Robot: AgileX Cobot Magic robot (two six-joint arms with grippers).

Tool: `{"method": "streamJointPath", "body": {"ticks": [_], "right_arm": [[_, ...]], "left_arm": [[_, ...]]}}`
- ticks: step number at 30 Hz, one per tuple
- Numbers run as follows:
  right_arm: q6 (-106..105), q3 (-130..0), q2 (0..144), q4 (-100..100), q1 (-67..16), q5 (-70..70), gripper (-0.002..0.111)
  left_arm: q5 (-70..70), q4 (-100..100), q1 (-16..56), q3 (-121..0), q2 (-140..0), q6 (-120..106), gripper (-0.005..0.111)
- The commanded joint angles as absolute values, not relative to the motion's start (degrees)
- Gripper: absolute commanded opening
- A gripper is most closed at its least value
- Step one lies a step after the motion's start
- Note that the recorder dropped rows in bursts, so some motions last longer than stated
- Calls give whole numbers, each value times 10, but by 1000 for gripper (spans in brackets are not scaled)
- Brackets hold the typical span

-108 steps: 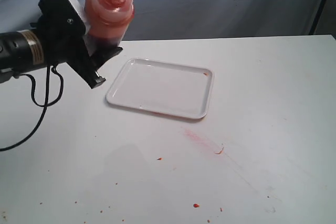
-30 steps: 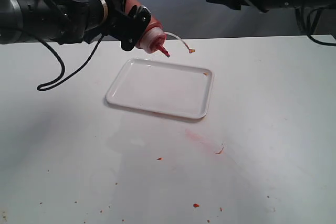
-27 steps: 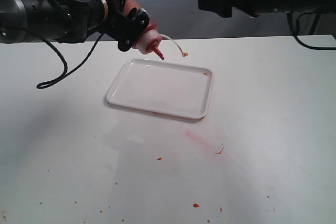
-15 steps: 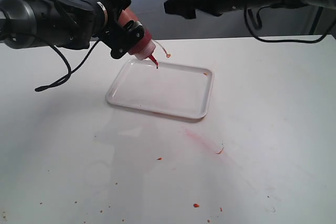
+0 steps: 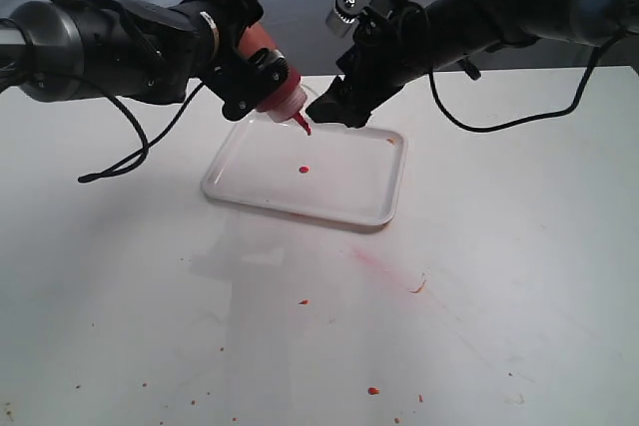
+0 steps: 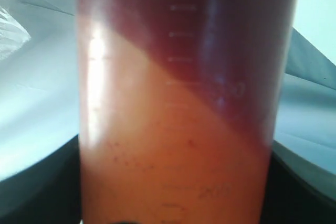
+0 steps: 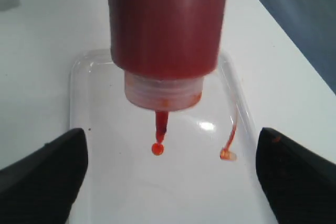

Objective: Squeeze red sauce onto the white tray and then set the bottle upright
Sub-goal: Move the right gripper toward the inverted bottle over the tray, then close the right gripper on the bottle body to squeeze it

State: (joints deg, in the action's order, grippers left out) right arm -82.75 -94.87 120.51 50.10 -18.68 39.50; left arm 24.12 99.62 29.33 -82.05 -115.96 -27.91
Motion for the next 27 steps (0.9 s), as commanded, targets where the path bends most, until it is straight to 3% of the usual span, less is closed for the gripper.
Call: {"method": "streamJointPath", "body": {"ticks": [1,27], "right_arm": [[-859,-947,1204,516,-196,384,79],[-1037,-924,1242,749,-196,391,82]], "left_arm": [[257,999,309,-823,-1148,-271,0],[274,999,309,-823,-1147,-253,0]]}}
